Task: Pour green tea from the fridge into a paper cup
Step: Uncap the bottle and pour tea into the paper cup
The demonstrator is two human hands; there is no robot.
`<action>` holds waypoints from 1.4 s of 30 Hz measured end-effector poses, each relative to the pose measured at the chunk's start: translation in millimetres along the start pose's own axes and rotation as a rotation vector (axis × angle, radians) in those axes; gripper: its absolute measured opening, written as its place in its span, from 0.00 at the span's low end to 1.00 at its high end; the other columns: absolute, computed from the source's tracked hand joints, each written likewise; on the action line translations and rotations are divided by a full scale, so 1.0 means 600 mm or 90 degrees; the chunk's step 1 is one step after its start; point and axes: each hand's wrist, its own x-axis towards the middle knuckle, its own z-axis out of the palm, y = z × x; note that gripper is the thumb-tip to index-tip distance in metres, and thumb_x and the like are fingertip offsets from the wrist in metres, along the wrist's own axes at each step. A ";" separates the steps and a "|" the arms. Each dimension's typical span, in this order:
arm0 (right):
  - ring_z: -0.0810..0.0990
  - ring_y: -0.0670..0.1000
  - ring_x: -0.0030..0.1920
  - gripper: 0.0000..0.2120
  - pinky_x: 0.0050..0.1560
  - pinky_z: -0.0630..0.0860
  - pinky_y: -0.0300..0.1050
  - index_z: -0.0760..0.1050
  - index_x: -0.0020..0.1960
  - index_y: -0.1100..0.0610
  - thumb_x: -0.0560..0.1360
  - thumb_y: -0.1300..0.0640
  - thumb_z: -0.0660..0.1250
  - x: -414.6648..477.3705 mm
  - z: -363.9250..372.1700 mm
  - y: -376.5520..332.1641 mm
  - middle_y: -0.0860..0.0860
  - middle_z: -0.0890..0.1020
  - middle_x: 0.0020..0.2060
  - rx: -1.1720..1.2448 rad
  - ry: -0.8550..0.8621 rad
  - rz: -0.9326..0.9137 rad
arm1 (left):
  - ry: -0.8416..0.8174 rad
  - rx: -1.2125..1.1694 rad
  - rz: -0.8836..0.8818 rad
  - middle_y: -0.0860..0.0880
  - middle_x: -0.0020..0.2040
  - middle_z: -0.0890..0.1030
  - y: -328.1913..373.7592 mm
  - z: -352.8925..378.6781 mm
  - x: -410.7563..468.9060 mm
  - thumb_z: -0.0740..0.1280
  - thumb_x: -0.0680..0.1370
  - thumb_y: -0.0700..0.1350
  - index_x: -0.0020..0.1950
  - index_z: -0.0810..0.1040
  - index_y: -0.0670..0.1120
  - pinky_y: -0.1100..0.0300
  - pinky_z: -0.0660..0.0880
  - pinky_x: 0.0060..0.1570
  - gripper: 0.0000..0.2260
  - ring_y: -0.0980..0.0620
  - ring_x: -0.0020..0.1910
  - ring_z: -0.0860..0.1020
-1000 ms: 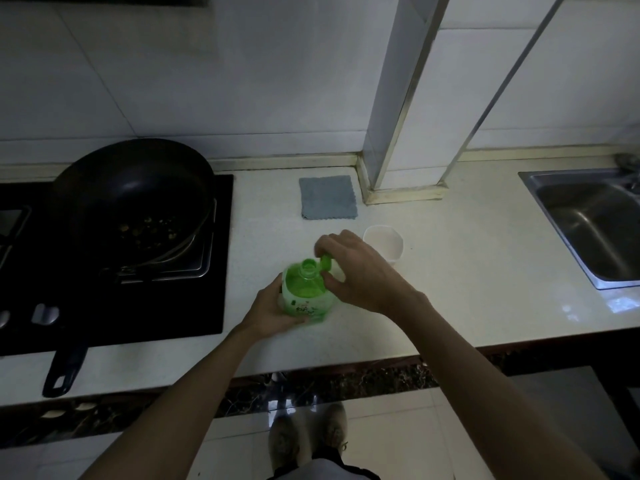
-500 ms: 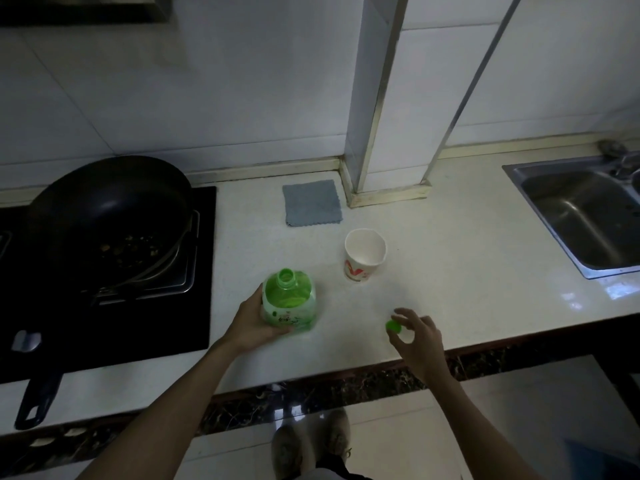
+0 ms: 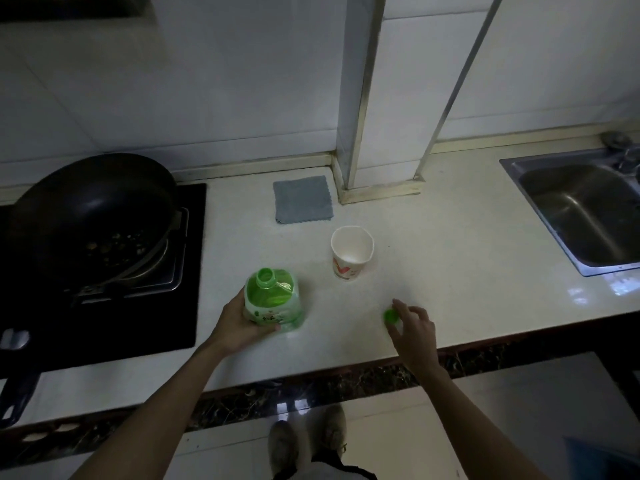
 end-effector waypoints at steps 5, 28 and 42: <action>0.77 0.64 0.60 0.18 0.51 0.76 0.59 0.79 0.60 0.60 0.72 0.58 0.75 -0.006 0.006 0.007 0.56 0.84 0.54 -0.039 -0.012 -0.021 | 0.017 0.007 -0.005 0.54 0.53 0.82 -0.001 0.007 -0.002 0.83 0.58 0.38 0.65 0.73 0.45 0.73 0.76 0.46 0.38 0.67 0.49 0.80; 0.71 0.53 0.66 0.50 0.66 0.73 0.56 0.56 0.75 0.53 0.61 0.51 0.82 0.161 0.005 -0.145 0.51 0.70 0.66 0.480 -0.054 0.096 | -0.010 -0.068 -0.010 0.51 0.53 0.83 0.010 0.016 -0.009 0.83 0.49 0.60 0.64 0.73 0.48 0.64 0.78 0.50 0.47 0.59 0.53 0.81; 0.75 0.53 0.61 0.40 0.61 0.77 0.61 0.63 0.69 0.51 0.64 0.55 0.81 0.177 0.021 -0.172 0.50 0.74 0.61 0.489 -0.040 0.130 | -0.023 -0.052 -0.022 0.52 0.58 0.81 0.014 0.008 -0.008 0.84 0.51 0.55 0.65 0.70 0.51 0.50 0.76 0.60 0.45 0.53 0.58 0.79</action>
